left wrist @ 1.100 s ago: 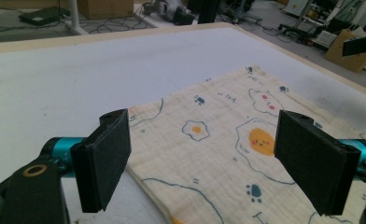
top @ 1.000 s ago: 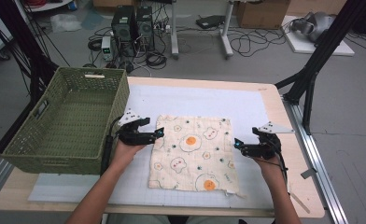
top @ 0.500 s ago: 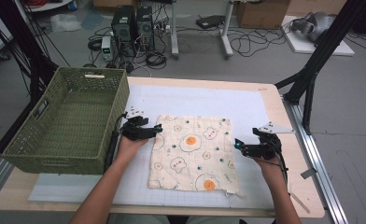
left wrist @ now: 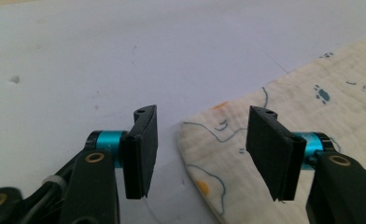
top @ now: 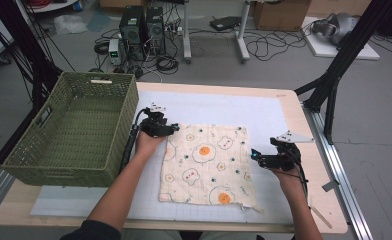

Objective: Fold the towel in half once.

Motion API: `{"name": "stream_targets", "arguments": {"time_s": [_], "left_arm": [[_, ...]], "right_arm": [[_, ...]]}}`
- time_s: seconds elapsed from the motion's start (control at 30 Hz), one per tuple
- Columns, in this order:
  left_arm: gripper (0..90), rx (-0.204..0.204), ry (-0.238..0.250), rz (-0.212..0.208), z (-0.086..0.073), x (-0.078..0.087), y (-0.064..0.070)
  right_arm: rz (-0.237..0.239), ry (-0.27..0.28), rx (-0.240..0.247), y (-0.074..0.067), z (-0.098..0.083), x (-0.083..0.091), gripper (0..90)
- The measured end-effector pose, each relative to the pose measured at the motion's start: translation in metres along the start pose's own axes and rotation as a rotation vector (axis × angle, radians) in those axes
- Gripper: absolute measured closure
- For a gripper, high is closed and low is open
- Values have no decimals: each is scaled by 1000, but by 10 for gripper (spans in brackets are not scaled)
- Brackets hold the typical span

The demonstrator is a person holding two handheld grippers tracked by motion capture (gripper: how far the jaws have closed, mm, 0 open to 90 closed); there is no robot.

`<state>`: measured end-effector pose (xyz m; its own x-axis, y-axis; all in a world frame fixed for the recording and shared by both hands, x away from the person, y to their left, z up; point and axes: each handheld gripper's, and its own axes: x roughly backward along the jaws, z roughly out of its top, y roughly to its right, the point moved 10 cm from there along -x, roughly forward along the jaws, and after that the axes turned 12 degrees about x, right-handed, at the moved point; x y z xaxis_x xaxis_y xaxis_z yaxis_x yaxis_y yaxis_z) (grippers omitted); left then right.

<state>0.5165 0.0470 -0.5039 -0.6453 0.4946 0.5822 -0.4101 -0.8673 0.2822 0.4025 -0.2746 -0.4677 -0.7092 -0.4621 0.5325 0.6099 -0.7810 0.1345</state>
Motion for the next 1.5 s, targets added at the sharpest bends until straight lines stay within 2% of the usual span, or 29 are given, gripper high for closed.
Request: {"name": "stream_targets", "arguments": {"time_s": [0.07, 0.1, 0.13, 0.17, 0.3, 0.37, 0.47, 0.5, 0.57, 0.8, 0.83, 0.97, 1.0, 1.03, 1.07, 1.13, 1.17, 1.27, 1.33, 1.43, 1.5], "left_arm": [[538, -23, -8, 8, -3, -4, -2], [568, -21, -17, 15, -4, -5, -3], [588, -20, -14, 11, -4, -4, -4], [649, -25, -14, -4, -4, -4, -2], [809, -76, -26, -5, -6, -5, 2], [846, -64, -23, -8, -6, -5, 1], [861, -45, -17, -12, -5, -4, -1], [861, -44, -17, -10, -5, -4, -1], [861, -41, -19, -10, -5, -3, -3], [861, -24, -25, -18, -5, -1, -6], [861, -21, -24, -18, -5, -1, -7], [863, -23, -29, -19, -5, 0, -8], [864, -22, -29, -15, -5, 0, -8], [865, -20, -26, -6, -5, 0, -9], [866, -15, -23, 5, -4, 1, -11], [867, -3, 9, 25, 2, 4, -15], [868, 5, 37, 33, 7, 7, -16], [870, 26, 106, 53, 20, 14, -23], [870, 65, 117, 47, 21, 16, -27], [870, 73, 105, 51, 20, 16, -32], [870, 79, 127, 47, 23, 17, -31]], "right_arm": [[3, -5, -4, 0, -1, -1, 95], [1, -6, 1, 1, -1, -2, 94], [4, -12, -2, 0, -2, -4, 95], [8, -13, -1, 0, -2, -6, 94], [4, -35, -22, 7, -3, -19, 94], [3, -63, -36, 12, -4, -28, 94], [13, -117, -56, 21, -4, -46, 97], [18, -133, -72, 24, -4, -52, 129], [44, -148, -72, 28, 0, -64, 241], [32, -175, -95, 40, 10, -102, 444], [39, -184, -91, 39, 10, -107, 472], [33, -199, -14, 34, 14, -117, 629], [37, -199, -5, 34, 15, -118, 744], [58, -197, 6, 31, 17, -120, 819], [47, -209, 35, 31, 19, -121, 863], [34, -215, 69, 31, 24, -123, 874], [21, -200, 76, 32, 29, -124, 875], [-5, -143, 68, 35, 45, -124, 875], [-7, -129, 67, 36, 52, -125, 875], [-15, -121, 71, 37, 60, -127, 878], [-35, -89, 70, 39, 67, -127, 880]]}}
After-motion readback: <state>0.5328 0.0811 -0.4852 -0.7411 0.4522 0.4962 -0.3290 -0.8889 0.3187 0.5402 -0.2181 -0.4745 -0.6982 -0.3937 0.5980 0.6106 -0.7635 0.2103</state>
